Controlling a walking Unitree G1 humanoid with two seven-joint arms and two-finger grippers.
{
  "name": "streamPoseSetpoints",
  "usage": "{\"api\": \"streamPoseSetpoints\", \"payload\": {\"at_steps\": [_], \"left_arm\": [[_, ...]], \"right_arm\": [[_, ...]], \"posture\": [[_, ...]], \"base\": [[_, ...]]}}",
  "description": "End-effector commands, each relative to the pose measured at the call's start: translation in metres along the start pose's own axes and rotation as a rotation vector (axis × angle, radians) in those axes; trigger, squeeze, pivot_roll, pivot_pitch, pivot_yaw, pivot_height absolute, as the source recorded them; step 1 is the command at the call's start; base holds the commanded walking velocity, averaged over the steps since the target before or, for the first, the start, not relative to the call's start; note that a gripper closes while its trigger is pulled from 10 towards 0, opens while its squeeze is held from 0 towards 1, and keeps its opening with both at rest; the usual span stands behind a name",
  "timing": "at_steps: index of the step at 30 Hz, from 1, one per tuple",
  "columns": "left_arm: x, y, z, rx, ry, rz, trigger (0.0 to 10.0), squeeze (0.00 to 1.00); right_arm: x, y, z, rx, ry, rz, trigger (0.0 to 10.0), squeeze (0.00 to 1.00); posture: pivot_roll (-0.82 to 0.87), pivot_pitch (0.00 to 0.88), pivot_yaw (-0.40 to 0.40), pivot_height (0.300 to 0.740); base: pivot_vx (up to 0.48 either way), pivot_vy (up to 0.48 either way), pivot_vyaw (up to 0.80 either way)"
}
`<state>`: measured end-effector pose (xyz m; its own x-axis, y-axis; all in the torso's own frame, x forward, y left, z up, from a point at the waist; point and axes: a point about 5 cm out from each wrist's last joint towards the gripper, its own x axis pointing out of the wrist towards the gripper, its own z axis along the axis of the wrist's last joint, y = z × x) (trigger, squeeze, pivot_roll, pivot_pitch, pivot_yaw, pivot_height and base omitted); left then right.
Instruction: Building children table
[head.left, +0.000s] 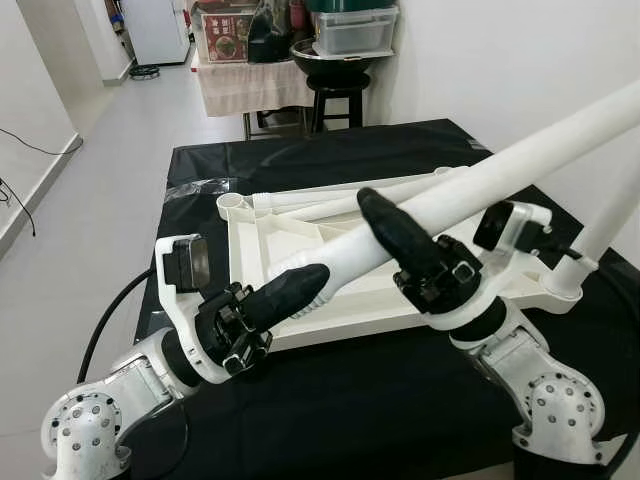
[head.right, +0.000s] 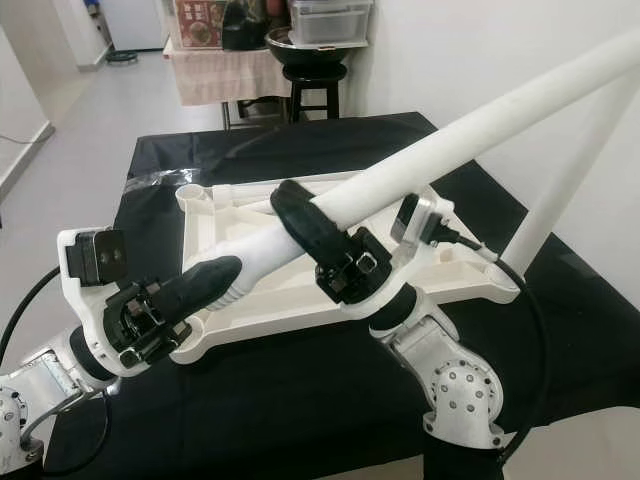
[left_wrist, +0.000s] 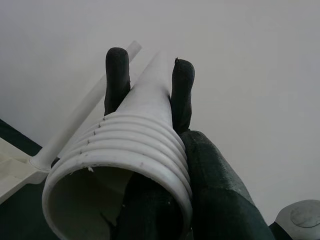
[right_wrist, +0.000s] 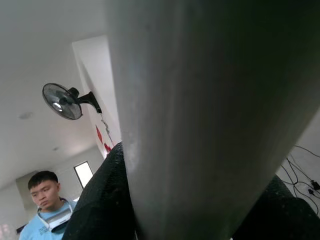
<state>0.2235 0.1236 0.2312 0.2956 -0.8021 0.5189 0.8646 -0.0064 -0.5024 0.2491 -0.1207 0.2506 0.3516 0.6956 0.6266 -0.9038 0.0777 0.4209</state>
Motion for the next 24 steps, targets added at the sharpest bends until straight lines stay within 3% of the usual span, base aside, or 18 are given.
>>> {"api": "streamPoseSetpoints", "payload": {"at_steps": [1, 11, 24], "left_arm": [[-0.002, 0.004, -0.004, 0.001, 0.034, 0.045, 0.0, 0.0], [-0.001, 0.004, -0.003, 0.011, 0.027, 0.04, 0.0, 0.0], [-0.004, 0.006, -0.003, 0.013, 0.014, 0.052, 0.0, 0.0]], "right_arm": [[0.006, 0.009, -0.009, 0.003, 0.06, 0.062, 0.0, 0.0], [0.004, 0.007, -0.014, -0.011, 0.099, 0.046, 0.0, 0.0], [0.003, -0.001, -0.008, -0.042, 0.068, -0.014, 0.0, 0.0]], "posture": [[-0.04, 0.043, -0.017, 0.74], [-0.04, 0.045, -0.017, 0.74], [-0.05, 0.045, -0.014, 0.74]], "base": [[0.0, 0.0, 0.0], [0.0, 0.0, 0.0], [0.0, 0.0, 0.0]]}}
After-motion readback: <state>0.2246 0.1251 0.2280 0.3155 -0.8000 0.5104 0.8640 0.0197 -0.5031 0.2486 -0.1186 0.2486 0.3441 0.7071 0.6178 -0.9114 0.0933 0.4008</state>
